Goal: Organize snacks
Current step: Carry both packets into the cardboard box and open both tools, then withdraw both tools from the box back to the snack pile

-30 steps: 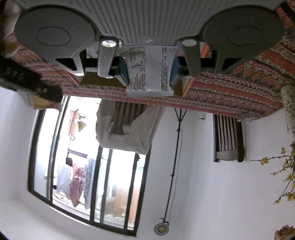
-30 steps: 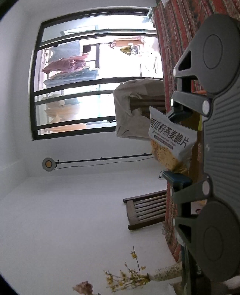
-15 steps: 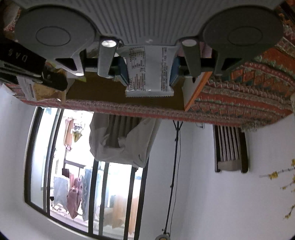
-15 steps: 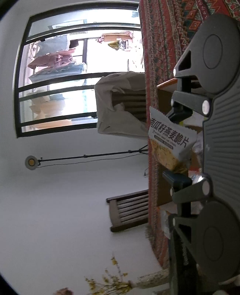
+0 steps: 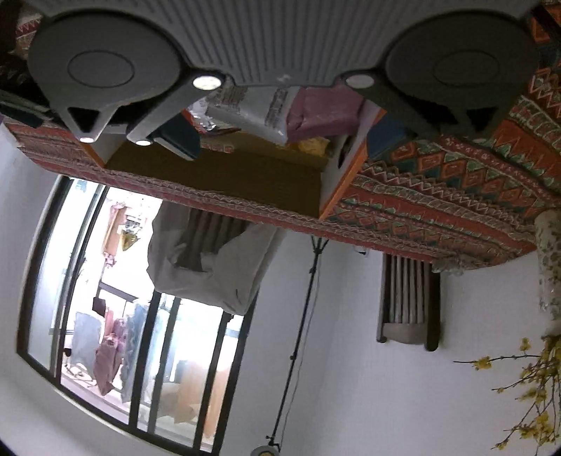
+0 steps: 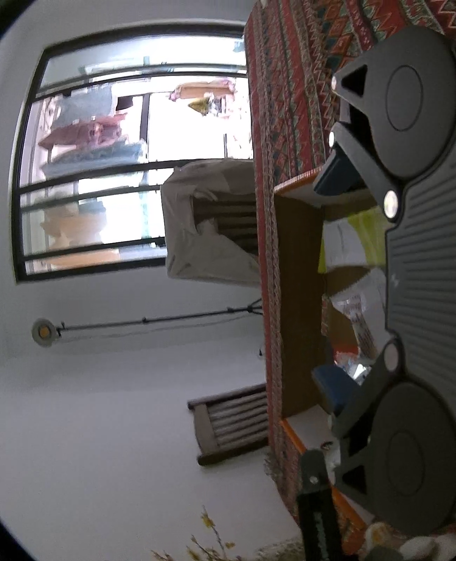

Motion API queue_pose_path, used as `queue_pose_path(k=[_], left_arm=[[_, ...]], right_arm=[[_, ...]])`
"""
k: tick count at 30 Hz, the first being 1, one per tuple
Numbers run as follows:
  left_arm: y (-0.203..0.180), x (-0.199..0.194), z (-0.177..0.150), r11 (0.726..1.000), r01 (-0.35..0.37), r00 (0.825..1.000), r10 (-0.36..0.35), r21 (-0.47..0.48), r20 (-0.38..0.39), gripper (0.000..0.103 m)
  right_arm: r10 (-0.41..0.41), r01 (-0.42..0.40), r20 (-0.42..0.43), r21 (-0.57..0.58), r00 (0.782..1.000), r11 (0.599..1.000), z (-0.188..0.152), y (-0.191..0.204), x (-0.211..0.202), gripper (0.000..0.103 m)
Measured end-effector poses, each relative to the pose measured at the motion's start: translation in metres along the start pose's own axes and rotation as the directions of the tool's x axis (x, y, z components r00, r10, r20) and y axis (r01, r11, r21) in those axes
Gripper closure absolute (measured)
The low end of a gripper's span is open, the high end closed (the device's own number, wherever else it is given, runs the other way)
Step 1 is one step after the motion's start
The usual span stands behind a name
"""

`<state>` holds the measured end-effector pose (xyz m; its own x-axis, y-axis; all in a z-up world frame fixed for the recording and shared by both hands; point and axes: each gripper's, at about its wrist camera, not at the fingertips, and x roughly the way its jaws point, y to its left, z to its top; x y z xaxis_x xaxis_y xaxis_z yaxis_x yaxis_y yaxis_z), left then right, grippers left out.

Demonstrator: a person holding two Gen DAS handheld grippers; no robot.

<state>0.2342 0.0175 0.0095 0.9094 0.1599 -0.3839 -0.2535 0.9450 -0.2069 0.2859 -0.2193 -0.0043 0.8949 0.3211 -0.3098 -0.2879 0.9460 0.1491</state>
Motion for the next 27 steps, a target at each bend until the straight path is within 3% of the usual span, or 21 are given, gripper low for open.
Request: queue_pose_path(k=[10,13,21,27], left_arm=[[-0.005,-0.007,0.010,0.999,-0.038,0.999,0.038,0.002,-0.026,0.000],[-0.006,-0.023,0.020,1.000,-0.017,1.000,0.016,-0.026,-0.018,0.000],[-0.014,-0.058,0.031,1.000,-0.003,1.000,0.003,0.013,0.006,0.000],[-0.007,-0.077,0.024,0.998,0.002,1.000,-0.002,0.069,0.008,0.000]], right_arm=[[-0.030,0.030,-0.010,0.038,1.000,0.999,0.007,-0.009,-0.001,0.000],[-0.038,0.038,-0.005,0.052,0.999,0.998,0.015,-0.008,-0.012,0.000],[-0.038,0.038,-0.004,0.031,0.999,0.999,0.036,-0.001,-0.044,0.000],[-0.021,0.021,-0.017,-0.030,1.000,0.999,0.033,0.005,-0.070,0.000]])
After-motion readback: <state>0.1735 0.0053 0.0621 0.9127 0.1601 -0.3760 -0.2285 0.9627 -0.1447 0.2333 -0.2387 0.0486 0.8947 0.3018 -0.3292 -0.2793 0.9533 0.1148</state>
